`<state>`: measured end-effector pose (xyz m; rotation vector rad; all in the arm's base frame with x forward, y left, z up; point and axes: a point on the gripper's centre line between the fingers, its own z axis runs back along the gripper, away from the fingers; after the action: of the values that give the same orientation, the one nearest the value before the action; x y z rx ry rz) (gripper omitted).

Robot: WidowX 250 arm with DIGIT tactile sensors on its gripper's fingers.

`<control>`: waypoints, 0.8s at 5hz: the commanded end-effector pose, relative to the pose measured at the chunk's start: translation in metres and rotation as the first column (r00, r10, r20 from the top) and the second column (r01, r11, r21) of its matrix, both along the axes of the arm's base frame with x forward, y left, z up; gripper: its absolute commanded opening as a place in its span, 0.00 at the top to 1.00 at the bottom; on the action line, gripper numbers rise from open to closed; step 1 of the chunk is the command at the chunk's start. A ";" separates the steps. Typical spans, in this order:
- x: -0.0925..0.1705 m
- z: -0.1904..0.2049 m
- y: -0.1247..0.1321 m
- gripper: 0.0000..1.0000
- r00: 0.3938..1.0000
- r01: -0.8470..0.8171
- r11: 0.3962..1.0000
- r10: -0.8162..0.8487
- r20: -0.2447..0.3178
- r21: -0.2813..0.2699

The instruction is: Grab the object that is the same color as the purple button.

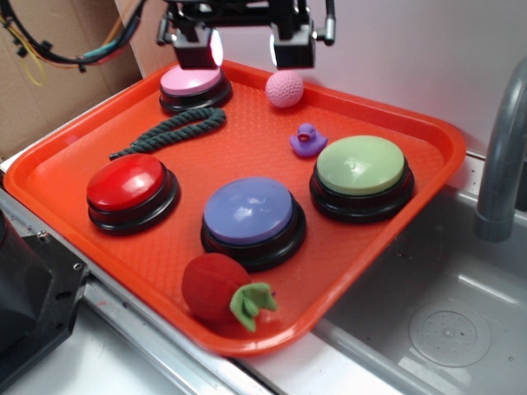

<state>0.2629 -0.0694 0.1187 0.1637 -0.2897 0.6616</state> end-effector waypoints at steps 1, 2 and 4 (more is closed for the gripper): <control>0.030 -0.032 0.023 0.00 0.997 -0.076 0.997 0.076 0.031 -0.017; 0.043 -0.043 0.016 0.00 0.998 -0.054 0.997 0.056 0.030 -0.047; 0.056 -0.063 0.004 0.00 1.000 0.017 0.995 -0.015 0.017 -0.095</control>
<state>0.3050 -0.0746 0.0386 0.0994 -0.2232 0.6493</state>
